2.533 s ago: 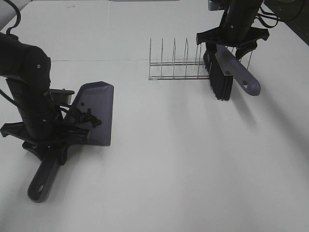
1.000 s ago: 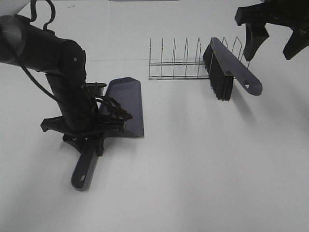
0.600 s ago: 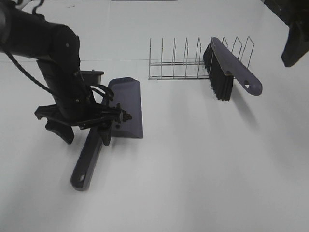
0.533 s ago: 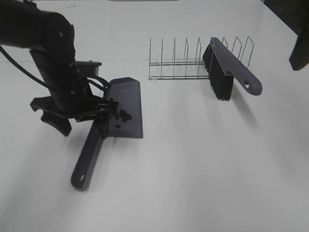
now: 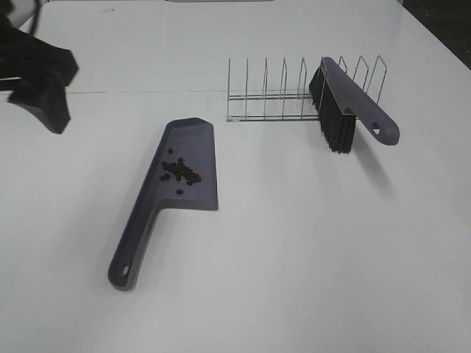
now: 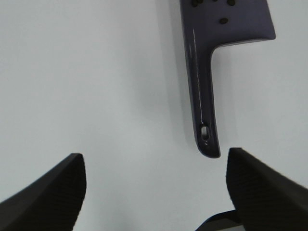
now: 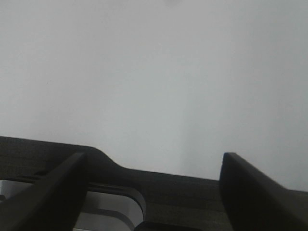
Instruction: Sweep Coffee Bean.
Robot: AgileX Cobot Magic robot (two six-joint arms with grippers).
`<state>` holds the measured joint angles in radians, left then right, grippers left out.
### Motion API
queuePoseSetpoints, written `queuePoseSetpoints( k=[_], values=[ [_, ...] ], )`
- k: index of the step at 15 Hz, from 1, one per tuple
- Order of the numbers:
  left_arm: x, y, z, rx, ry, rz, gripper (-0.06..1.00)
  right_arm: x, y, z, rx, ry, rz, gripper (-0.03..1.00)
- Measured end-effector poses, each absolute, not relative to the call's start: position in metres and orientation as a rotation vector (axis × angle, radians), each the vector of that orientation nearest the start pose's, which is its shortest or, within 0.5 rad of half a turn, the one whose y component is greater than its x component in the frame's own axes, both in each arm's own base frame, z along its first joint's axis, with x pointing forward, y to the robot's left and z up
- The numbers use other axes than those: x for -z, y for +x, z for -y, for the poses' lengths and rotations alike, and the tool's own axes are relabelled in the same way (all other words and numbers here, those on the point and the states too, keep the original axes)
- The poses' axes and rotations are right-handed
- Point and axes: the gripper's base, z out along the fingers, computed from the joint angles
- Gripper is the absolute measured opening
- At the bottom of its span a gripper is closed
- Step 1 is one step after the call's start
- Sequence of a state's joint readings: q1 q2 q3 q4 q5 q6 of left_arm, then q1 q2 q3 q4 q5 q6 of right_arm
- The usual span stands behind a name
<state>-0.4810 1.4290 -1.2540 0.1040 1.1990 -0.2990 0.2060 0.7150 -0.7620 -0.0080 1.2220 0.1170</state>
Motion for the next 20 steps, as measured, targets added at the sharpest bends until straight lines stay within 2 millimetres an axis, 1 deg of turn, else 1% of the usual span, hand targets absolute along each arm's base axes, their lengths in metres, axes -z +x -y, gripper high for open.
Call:
queuePoseSetpoints(
  k=[1,2,3,4,6,7,9,10,11,12,13,14,17,20],
  values=[
    [-0.332,0.211,0.1,0.045,0.283,-2.782,0.75,-0.301,0.073,-0.015,-0.1,-0.133,-2.607,0.67],
    [-0.331,0.187,0.089,0.066,0.278,-2.774,0.75,-0.294,0.057,-0.011,-0.103,-0.149,-2.556,0.67],
    [-0.325,0.16,0.077,0.1,0.271,-2.766,0.75,-0.286,0.043,-0.008,-0.104,-0.165,-2.514,0.67],
    [-0.314,0.135,0.066,0.136,0.264,-2.76,0.75,-0.278,0.032,-0.006,-0.103,-0.183,-2.47,0.67],
    [-0.3,0.087,0.046,0.255,0.244,-2.683,0.75,-0.281,0.013,-0.002,-0.121,-0.186,-2.294,0.67],
    [-0.296,0.075,0.04,0.28,0.24,-2.654,0.75,-0.281,0.011,-0.002,-0.124,-0.185,-2.263,0.67],
    [-0.279,0.038,0.022,0.342,0.23,-2.526,0.75,-0.281,0.003,0.0,-0.124,-0.194,-2.149,0.67],
    [-0.277,0.022,0.013,0.381,0.224,-2.429,0.75,-0.278,0.003,0.0,-0.12,-0.204,-2.125,0.67],
    [-0.278,0.009,0.006,0.418,0.227,-2.304,0.75,-0.276,0.004,0.0,-0.118,-0.207,-2.121,0.67],
    [-0.281,-0.008,-0.003,0.448,0.263,-2.115,0.74,-0.276,0.005,0.0,-0.119,-0.207,-2.114,0.67],
    [-0.281,-0.008,-0.003,0.448,0.263,-2.115,0.74,-0.276,0.005,0.0,-0.119,-0.207,-2.114,0.67],
    [-0.281,-0.011,-0.004,0.444,0.282,-2.079,0.74,-0.276,0.005,0.0,-0.119,-0.206,-2.112,0.67],
    [-0.279,-0.01,0.005,0.482,0.426,-2.022,0.74,-0.276,0.005,0.0,-0.119,-0.206,-2.111,0.67],
    [-0.279,-0.011,0.008,0.457,0.54,-1.987,0.74,-0.276,0.005,0.0,-0.119,-0.206,-2.111,0.67]
  ],
)
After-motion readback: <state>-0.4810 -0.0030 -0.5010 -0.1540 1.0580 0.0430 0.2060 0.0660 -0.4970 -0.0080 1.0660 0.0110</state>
